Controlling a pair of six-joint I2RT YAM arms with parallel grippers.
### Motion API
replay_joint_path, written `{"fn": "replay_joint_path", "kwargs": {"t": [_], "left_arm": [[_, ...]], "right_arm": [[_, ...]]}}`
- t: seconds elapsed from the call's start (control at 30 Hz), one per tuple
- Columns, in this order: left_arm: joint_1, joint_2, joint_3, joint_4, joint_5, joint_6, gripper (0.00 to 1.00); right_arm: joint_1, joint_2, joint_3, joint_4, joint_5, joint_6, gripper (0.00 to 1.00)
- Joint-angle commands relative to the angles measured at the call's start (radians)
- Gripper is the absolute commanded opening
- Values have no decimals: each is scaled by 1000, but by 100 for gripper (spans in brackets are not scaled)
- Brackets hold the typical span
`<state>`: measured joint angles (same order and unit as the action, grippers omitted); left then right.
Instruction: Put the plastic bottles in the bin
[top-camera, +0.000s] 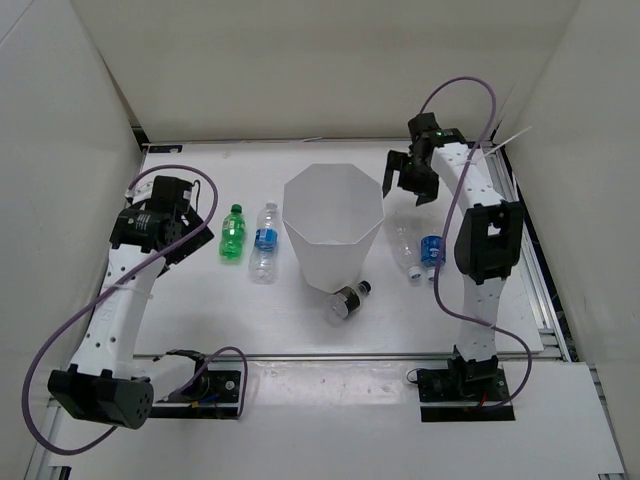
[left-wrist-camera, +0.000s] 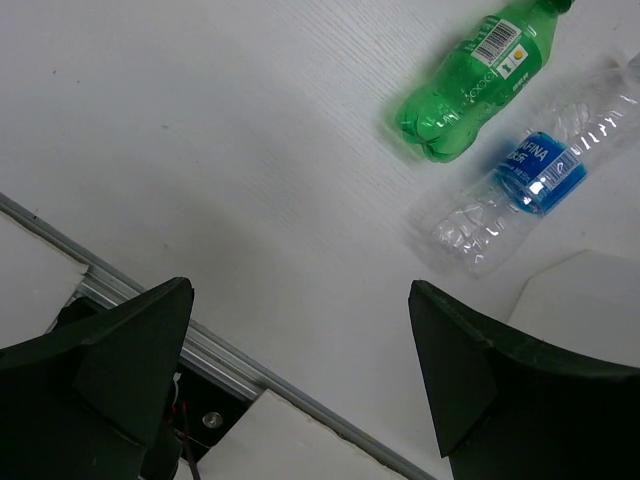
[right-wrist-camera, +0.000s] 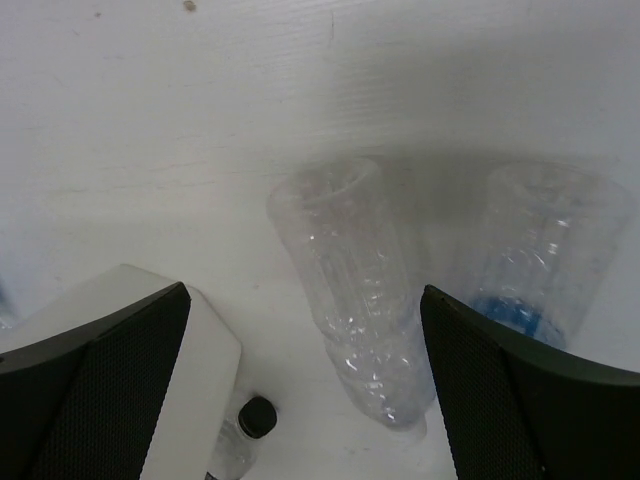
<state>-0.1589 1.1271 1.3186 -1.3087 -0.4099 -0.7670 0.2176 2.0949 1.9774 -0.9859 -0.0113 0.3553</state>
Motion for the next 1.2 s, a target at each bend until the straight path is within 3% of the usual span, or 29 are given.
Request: {"fn": "replay_joint_path", "kwargs": {"t": [0.0, 0.3, 0.5, 0.63, 0.67, 0.77, 0.9, 1.03, 1.17], "left_arm": [[4, 8, 8, 29, 40, 28, 100], [13, 53, 27, 29, 5, 37, 100], [13, 71, 1, 29, 17, 3, 100], [13, 89, -9, 19, 36, -15, 100], [13, 100, -9, 19, 36, -15, 100], [13, 100, -18, 19, 45, -25, 100], [13, 100, -9, 19, 45, -43, 100], [13, 89, -18, 9, 36, -61, 100], [13, 80, -61, 9, 36, -81, 100]], "right_arm": [[17, 53, 29, -20, -35, -19, 99], [26, 135, -52, 16, -33, -19, 99], [26, 155, -74, 26, -44, -19, 83], [26, 155, -74, 26, -44, -10, 64], [26, 143, -74, 26, -35, -10, 55], [26, 90, -84, 6, -9, 2, 46], [26, -57, 18, -83, 43, 62, 34], [26, -208, 159, -157, 132, 91, 30], [35, -366, 336, -125, 157, 91, 30]]}}
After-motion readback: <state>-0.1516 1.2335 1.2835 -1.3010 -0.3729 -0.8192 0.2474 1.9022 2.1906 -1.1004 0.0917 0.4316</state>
